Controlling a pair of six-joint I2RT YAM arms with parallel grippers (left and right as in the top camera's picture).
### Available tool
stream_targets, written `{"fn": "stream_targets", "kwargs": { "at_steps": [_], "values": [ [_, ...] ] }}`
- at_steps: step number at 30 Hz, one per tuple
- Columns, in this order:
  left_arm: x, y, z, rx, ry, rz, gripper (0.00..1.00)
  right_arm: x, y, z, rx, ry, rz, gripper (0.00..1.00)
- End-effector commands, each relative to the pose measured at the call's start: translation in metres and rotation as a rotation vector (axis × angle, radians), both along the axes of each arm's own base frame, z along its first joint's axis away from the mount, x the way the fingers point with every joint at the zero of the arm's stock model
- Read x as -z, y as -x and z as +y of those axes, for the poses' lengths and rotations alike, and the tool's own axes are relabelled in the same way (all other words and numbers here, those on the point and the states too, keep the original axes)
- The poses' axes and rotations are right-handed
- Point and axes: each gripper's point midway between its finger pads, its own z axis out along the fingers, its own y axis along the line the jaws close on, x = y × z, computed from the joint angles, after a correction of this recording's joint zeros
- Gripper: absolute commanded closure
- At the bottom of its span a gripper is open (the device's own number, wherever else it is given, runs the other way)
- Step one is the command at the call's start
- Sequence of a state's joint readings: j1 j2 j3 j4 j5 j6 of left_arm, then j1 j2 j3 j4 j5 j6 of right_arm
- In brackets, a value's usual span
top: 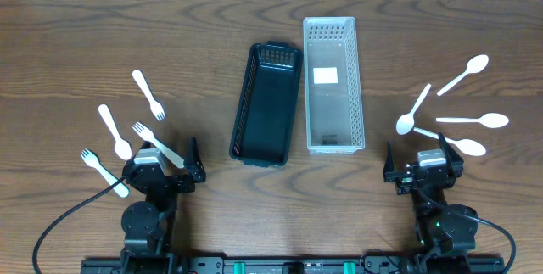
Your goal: Pack container
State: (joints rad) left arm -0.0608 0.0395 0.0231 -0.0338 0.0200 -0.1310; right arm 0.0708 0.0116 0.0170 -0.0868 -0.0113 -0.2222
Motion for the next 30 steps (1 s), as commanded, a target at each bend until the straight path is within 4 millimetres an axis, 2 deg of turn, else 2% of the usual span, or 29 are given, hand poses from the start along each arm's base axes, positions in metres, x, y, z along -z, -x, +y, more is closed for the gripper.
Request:
{"fn": "stream_targets", "kwargs": {
  "at_steps": [1,14,20,22,24,26,30],
  "values": [
    [0.019,0.001,0.0,-0.003,-0.003,0.061,0.02,0.002,0.0,0.004,-0.015,-0.012,0.004,0.01],
    [0.019,0.001,0.0,-0.003,-0.002,0.059,0.02,0.001,0.0,0.005,-0.024,-0.014,0.003,0.01],
    [0.018,0.001,0.0,-0.003,-0.003,0.058,0.02,-0.001,0.0,0.006,-0.014,-0.168,0.01,0.01],
    [0.006,-0.001,-0.001,-0.002,0.041,0.011,0.02,-0.001,0.001,0.009,-0.023,-0.295,0.022,0.01],
    [-0.02,0.001,-0.009,0.03,0.199,-0.038,0.02,-0.01,0.004,0.023,-0.104,-0.384,0.031,0.01],
    [-0.043,0.006,-0.017,0.078,0.237,-0.045,0.02,-0.026,0.007,0.028,-0.139,-0.385,0.008,0.01],
    [-0.086,0.016,-0.018,0.082,0.186,0.012,0.02,-0.063,0.009,0.025,-0.134,-0.335,-0.023,0.01]
  ]
}}
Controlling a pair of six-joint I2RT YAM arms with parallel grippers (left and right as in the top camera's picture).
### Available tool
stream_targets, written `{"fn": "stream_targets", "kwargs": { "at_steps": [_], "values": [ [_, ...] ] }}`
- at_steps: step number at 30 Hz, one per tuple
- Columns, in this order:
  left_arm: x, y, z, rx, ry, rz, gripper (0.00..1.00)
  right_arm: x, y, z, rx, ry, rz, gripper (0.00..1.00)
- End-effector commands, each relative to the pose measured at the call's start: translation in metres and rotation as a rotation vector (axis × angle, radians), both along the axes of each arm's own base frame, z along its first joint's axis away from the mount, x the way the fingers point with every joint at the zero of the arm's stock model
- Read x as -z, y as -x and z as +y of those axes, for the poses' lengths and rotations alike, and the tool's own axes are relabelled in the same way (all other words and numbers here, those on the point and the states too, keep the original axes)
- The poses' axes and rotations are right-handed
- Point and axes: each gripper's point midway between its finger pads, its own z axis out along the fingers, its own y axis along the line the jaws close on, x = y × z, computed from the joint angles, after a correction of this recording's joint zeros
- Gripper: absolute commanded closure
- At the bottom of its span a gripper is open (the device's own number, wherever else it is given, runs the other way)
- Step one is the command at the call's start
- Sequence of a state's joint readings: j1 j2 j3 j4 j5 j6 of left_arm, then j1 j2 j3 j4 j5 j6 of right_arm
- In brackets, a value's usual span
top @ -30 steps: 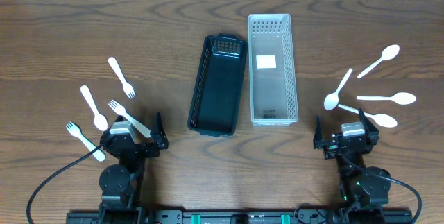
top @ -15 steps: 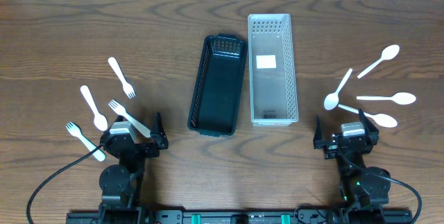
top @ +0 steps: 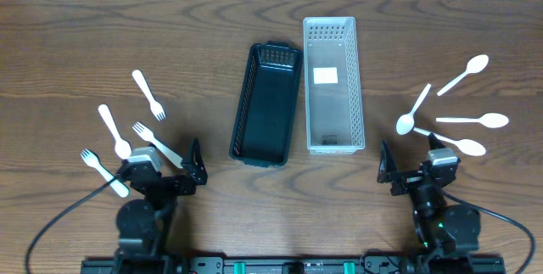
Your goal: Pack container
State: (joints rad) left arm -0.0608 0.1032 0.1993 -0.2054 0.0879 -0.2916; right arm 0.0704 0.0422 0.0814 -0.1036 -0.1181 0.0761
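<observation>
A black basket [top: 265, 104] and a clear white basket [top: 333, 85] lie side by side at mid-table, both empty apart from a label in the white one. Left of them lie three white forks [top: 148, 94], [top: 157, 142], [top: 103, 172] and a spoon [top: 114, 131]. To the right lie several white spoons [top: 464, 75], [top: 415, 110], [top: 473, 120], [top: 454, 143]. My left gripper [top: 197, 162] hovers near the front edge, below the forks. My right gripper [top: 386, 168] sits below the spoons. Neither holds anything; the jaws appear edge-on.
The wooden table [top: 85, 36] stretches back beyond the baskets. Both arm bases and their cables sit along the front edge. One fork's handle lies close to the left arm's wrist.
Both arms have shifted slightly. The left gripper sits a little further right, the right gripper a little further left and lower. The cutlery and baskets lie where they were.
</observation>
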Motion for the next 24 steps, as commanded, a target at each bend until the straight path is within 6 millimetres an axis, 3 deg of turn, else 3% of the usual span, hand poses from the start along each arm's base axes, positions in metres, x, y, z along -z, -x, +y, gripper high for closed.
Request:
{"fn": "stream_targets", "kwargs": {
  "at_steps": [1,5,8,14,19,21,22,23,24],
  "values": [
    [-0.066,0.006,-0.006,0.04,-0.002,-0.043,0.02,-0.049,0.004,0.007,-0.039,-0.031,-0.038,0.01],
    [-0.098,-0.002,-0.007,0.066,-0.113,0.081,0.02,-0.063,-0.01,0.006,-0.032,-0.024,0.11,0.01],
    [-0.097,-0.016,-0.008,0.086,-0.151,0.263,0.02,-0.063,-0.025,0.007,-0.032,0.0,0.305,0.01],
    [-0.043,-0.042,-0.009,0.133,-0.186,0.697,0.02,-0.051,-0.053,-0.005,0.012,0.132,0.732,0.01],
    [0.011,-0.057,-0.01,0.151,-0.186,0.925,0.02,-0.041,-0.085,-0.004,0.001,0.165,0.893,0.02],
    [0.028,-0.061,-0.011,0.156,-0.186,0.985,0.02,-0.028,-0.096,-0.006,0.014,0.176,0.924,0.52],
    [0.037,-0.063,-0.011,0.158,-0.187,1.015,0.05,-0.019,-0.099,-0.006,0.02,0.172,0.951,0.69],
    [0.044,-0.064,-0.011,0.159,-0.187,1.037,0.2,-0.009,-0.102,-0.006,0.027,0.161,0.983,0.86],
    [0.052,-0.067,-0.011,0.16,-0.186,1.057,0.34,0.0,-0.103,-0.006,0.035,0.149,1.013,0.96]
  ]
}}
